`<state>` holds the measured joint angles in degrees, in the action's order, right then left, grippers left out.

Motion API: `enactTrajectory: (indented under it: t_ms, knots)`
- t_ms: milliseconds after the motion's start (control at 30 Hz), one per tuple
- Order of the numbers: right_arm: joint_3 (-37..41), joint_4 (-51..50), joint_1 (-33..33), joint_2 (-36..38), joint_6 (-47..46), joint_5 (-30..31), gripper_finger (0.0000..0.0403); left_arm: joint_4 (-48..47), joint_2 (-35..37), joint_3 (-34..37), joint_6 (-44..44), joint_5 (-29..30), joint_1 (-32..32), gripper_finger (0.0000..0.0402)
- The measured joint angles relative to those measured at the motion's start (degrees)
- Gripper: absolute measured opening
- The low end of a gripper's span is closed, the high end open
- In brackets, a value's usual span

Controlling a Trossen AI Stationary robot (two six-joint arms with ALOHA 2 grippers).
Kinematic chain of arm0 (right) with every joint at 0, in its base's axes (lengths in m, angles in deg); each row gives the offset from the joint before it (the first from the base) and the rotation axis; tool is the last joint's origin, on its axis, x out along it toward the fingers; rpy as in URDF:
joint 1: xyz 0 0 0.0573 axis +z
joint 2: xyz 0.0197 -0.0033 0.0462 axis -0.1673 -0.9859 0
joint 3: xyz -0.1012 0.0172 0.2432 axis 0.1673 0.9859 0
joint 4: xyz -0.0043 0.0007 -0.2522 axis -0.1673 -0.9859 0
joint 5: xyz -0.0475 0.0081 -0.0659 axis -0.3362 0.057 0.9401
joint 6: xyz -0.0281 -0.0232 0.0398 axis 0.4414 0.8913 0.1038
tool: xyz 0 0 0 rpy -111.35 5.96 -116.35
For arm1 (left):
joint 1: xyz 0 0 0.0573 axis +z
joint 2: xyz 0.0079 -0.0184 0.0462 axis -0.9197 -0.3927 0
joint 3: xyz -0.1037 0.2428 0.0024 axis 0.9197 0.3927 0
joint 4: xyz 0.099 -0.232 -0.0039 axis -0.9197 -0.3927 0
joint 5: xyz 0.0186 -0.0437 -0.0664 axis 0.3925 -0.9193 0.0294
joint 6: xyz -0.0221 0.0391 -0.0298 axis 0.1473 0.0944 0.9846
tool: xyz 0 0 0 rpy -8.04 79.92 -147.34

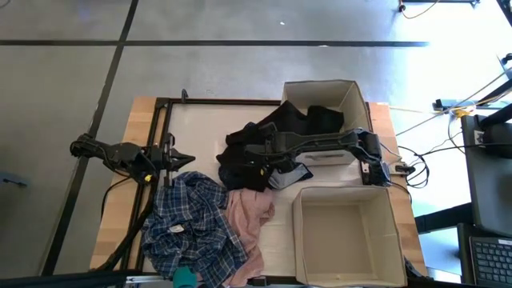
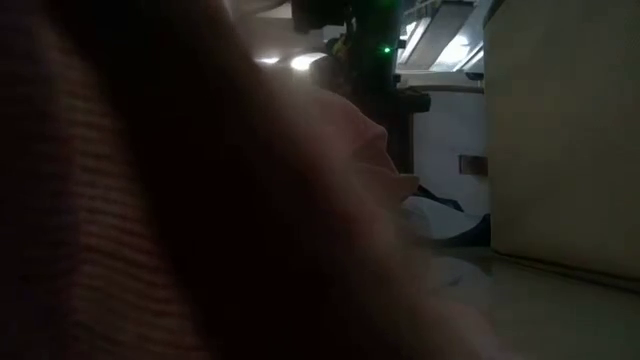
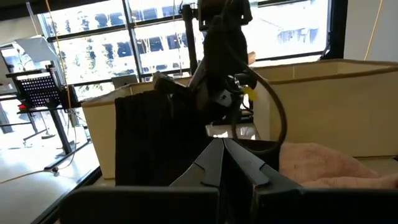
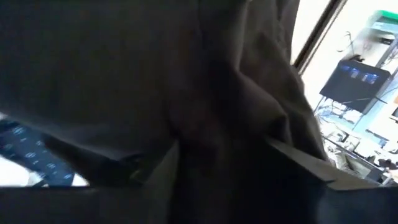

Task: Sort clothes
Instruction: Put the black shirt into the top laundry organizer

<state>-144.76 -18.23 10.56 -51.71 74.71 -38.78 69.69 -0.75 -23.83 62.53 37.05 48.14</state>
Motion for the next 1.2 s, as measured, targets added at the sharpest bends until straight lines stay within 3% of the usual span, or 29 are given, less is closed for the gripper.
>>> enactTrajectory:
  t_ms: [300, 467, 567, 833, 1200]
  knots:
    - [0.0, -0.4, -0.2, -0.1, 0.0, 1.3, 0.0016, -0.1, 0.0, 0.0, -0.8, 0.1, 0.0, 0.0001]
    - [0.0, -0.5, 0.3, 0.0, -2.1, 3.5, 0.0026, 0.0, 0.0, 0.0, -0.8, 0.1, 0.0, 0.0001]
    - [0.0, -0.5, 0.8, 1.3, -3.4, 4.6, 0.0012, 0.0, 0.0, 0.0, -1.1, 0.1, 0.0, 0.0001]
    - [0.0, 0.8, 2.3, 8.6, -10.0, 11.6, 0.0012, 0.2, 0.0, 0.0, -1.2, 0.1, 0.0, 0.0001]
    - [0.0, 4.0, 2.4, 23.3, -17.5, 28.6, 0.0011, 0.4, 0.0, 0.0, -2.3, 0.1, 0.0, 0.0001]
